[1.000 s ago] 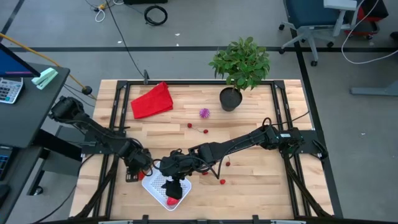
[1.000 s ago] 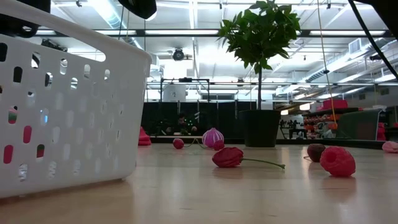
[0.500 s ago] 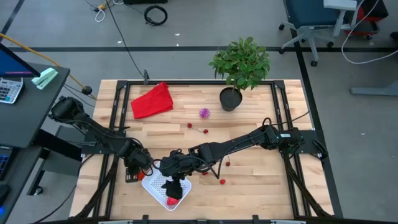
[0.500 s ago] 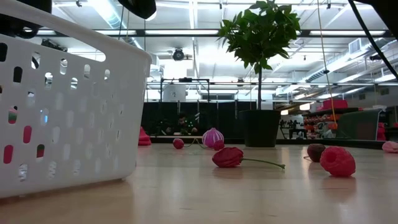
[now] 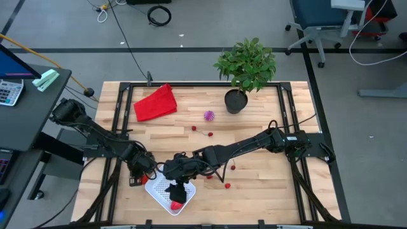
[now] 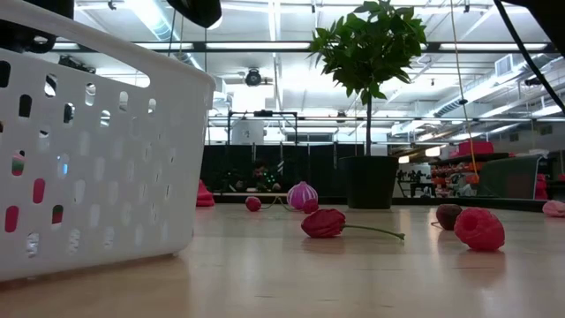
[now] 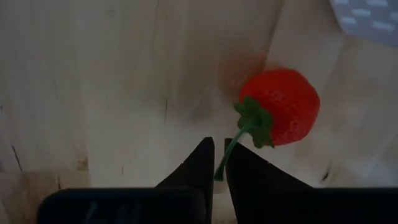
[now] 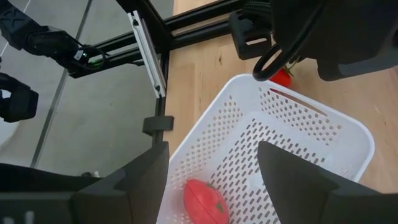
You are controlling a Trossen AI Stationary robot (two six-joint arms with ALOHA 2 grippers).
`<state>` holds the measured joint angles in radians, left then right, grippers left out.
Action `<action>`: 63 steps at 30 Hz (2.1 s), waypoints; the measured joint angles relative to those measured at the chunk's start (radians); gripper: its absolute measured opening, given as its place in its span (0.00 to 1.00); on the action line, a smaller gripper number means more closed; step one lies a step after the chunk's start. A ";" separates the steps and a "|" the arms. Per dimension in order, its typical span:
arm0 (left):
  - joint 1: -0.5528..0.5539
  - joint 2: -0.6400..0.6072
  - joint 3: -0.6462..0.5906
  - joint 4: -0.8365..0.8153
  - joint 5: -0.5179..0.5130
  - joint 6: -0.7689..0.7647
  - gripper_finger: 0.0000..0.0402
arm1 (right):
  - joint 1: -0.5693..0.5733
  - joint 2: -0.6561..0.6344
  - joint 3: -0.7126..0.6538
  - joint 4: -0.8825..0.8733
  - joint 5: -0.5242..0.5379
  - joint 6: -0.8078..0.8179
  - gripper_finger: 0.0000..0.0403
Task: Pick and placing Produce into tupperware
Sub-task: Put the strawberry in the basket
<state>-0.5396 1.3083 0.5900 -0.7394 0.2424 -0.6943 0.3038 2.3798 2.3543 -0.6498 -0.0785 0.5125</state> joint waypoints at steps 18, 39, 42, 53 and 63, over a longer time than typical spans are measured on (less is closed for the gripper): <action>0.058 0.000 0.000 0.015 -0.055 0.001 0.13 | 0.000 0.000 0.000 0.000 0.000 0.000 0.63; 0.079 0.000 0.000 0.015 -0.047 -0.145 0.05 | 0.000 0.000 0.000 0.000 0.000 0.000 0.63; 0.079 0.000 0.000 0.008 -0.049 -0.163 0.07 | 0.000 0.000 0.000 0.000 0.000 0.000 0.63; 0.097 0.000 0.000 0.058 -0.206 -0.130 0.03 | 0.002 0.000 0.000 0.000 0.000 0.000 0.63; 0.104 -0.104 0.019 -0.105 -0.130 -0.236 0.04 | 0.002 0.000 0.000 0.000 0.000 0.000 0.63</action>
<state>-0.4358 1.2043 0.6086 -0.8443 0.1127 -0.9304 0.3061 2.3795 2.3543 -0.6498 -0.0788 0.5125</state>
